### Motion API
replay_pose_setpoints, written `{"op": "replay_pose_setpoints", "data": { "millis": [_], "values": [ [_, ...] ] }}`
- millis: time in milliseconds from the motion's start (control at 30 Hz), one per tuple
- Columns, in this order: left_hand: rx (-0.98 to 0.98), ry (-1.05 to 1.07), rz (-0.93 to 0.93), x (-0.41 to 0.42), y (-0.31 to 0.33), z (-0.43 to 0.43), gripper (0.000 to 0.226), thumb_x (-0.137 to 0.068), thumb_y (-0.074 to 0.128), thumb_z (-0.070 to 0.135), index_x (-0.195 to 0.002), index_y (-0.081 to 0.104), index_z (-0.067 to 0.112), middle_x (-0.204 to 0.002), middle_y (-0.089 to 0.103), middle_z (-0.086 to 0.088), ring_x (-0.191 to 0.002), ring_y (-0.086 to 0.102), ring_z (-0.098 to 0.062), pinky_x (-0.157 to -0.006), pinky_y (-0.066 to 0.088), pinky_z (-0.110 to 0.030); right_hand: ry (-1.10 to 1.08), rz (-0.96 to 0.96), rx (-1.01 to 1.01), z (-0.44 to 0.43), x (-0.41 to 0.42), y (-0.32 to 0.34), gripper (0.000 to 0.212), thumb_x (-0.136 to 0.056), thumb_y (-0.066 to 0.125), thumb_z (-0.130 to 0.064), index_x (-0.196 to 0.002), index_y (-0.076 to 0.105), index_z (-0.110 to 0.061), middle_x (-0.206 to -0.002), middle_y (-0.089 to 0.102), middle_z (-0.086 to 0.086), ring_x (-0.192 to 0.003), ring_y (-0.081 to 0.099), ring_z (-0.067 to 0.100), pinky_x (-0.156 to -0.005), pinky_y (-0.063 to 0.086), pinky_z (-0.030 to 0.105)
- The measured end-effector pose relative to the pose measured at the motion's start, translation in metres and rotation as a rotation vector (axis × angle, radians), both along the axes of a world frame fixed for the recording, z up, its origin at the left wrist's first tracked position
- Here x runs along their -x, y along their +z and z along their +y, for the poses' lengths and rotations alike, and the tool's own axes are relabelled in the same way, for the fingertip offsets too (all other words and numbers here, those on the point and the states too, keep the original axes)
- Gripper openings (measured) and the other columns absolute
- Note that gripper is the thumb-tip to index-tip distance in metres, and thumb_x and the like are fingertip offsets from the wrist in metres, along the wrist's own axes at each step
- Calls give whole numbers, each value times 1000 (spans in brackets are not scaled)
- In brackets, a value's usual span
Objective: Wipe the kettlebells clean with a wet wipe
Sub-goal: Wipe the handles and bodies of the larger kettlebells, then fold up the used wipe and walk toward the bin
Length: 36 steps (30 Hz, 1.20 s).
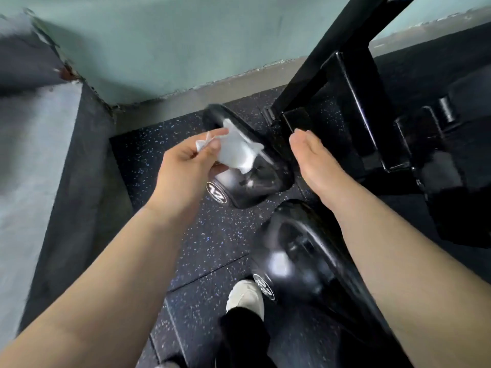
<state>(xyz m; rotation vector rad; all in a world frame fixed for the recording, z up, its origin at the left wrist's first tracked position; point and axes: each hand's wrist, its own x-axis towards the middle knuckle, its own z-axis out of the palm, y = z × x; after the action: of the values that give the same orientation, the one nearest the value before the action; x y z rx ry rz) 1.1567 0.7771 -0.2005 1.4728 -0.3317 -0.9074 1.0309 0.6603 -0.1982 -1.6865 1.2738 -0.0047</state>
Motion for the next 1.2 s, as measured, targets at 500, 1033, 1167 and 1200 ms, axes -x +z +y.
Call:
{"op": "replay_pose_setpoints", "data": {
  "millis": [500,1033,1167,1200],
  "values": [
    [-134,-647,250,136,297,157,27,-72,63,24,-97,62,14,-73,71,7,-66,66,-5,-57,54,-17,-285,-511,-551,210,163,304,20,-82,55,0,-83,60,-19,-82,64,-1,-79,61,14,-81,49,32],
    [-129,-1119,411,374,395,213,23,-73,52,-11,-64,62,9,-71,73,2,-60,66,-11,-48,53,-20,-809,-584,-129,353,410,412,32,-83,45,8,-64,59,-14,-75,55,14,-71,48,26,-59,39,27],
    [-163,-1438,308,411,410,218,4,-65,64,7,-65,61,4,-50,60,1,-48,58,-9,-55,50,-28,-1043,-727,-61,391,441,437,26,-88,42,2,-78,61,-13,-75,62,3,-67,59,14,-57,49,17],
    [-151,-1433,263,419,410,220,12,-75,62,6,-63,60,5,-49,59,-1,-47,58,-9,-54,49,-27,-1154,-820,-61,401,444,437,23,-90,40,-4,-84,60,-15,-74,64,1,-66,58,12,-54,49,16]
  ]
}}
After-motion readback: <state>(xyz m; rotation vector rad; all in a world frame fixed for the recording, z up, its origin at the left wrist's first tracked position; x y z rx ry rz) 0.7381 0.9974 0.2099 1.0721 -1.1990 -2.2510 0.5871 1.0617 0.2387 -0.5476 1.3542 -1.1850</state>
